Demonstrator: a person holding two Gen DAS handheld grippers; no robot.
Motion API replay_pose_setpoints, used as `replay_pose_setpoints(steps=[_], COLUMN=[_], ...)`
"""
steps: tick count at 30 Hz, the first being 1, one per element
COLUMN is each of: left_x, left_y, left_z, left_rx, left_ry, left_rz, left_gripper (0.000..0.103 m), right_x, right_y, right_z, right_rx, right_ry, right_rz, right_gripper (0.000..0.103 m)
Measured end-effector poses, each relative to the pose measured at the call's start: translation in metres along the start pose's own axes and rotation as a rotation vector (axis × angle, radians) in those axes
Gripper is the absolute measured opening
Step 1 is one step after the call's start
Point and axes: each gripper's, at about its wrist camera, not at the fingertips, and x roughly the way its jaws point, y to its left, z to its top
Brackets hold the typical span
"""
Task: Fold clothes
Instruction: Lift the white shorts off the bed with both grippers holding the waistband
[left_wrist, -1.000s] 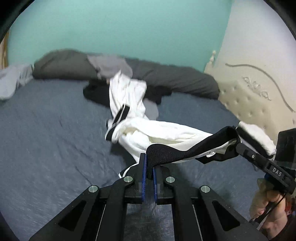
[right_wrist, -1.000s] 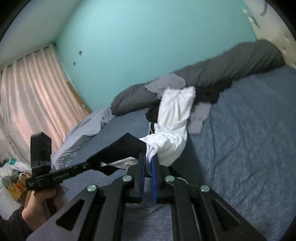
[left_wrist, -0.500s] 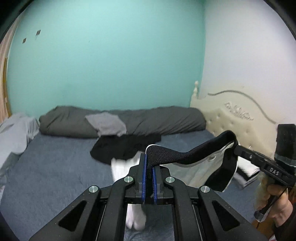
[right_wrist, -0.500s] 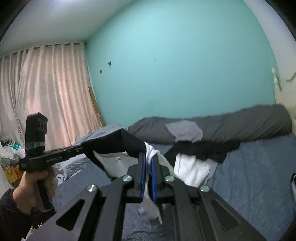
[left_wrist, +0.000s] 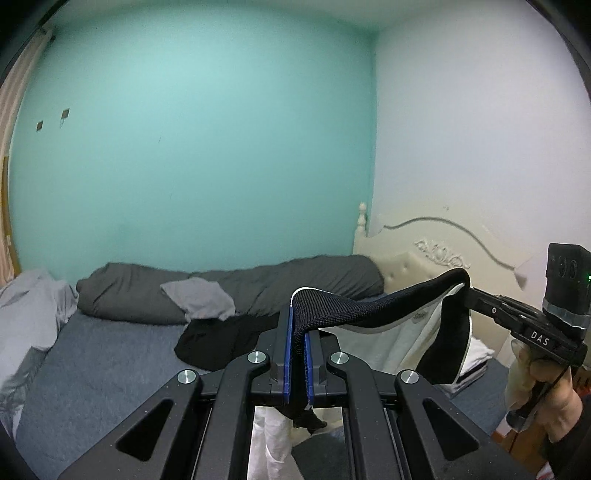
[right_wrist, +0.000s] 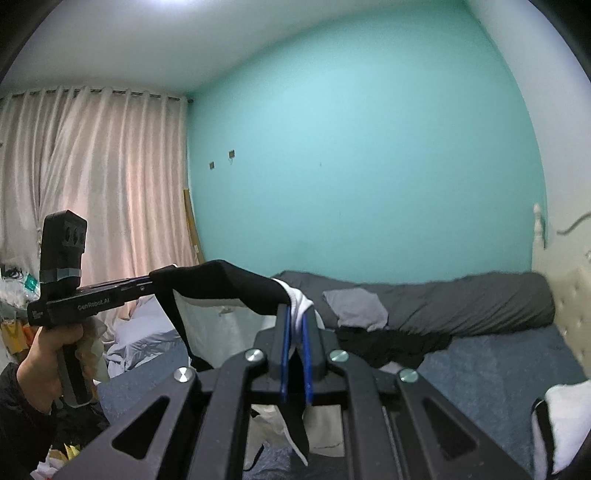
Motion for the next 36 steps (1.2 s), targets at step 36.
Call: replay_pose_setpoints(steps=[36], left_x=[-0.082], left_y=[-0.038], left_z=[0.064], left_rx=[0.057], left_ry=[-0.087], left_rz=[0.005], left_gripper=[0.005], right_x=[-0.079], right_y=[0.035], right_z=[0.071], right_rx=[-0.059], right_ry=[-0.091], right_rz=[-0.018], right_gripper=[0.006])
